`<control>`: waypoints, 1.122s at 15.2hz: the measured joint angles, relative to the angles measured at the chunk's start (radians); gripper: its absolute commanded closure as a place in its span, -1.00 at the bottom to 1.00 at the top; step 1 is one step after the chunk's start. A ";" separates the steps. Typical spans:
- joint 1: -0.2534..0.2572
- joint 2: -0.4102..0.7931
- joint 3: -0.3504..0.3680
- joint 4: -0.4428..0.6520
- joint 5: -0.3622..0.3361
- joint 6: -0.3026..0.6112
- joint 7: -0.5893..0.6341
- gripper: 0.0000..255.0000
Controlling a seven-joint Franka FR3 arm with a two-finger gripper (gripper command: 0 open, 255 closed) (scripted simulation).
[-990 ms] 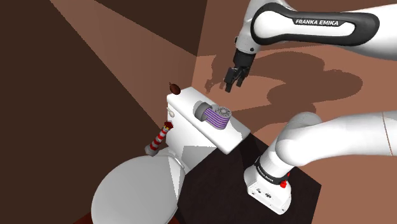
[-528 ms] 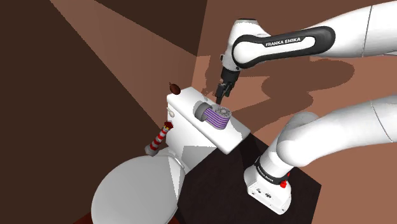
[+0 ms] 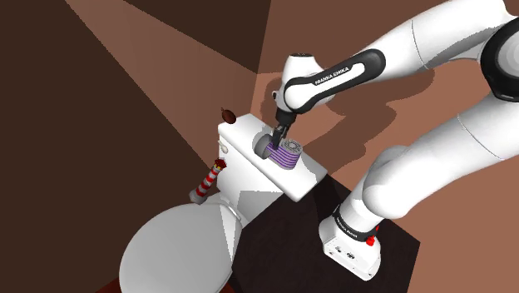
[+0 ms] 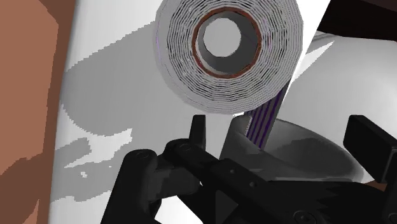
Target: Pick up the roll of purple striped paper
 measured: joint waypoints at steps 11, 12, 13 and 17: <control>0.007 0.105 -0.011 -0.029 0.011 0.136 -0.016 1.00; 0.007 0.105 -0.011 -0.029 0.011 0.136 -0.017 1.00; 0.007 0.105 -0.011 -0.029 0.011 0.136 -0.017 1.00; 0.007 0.105 -0.011 -0.030 0.011 0.136 -0.017 1.00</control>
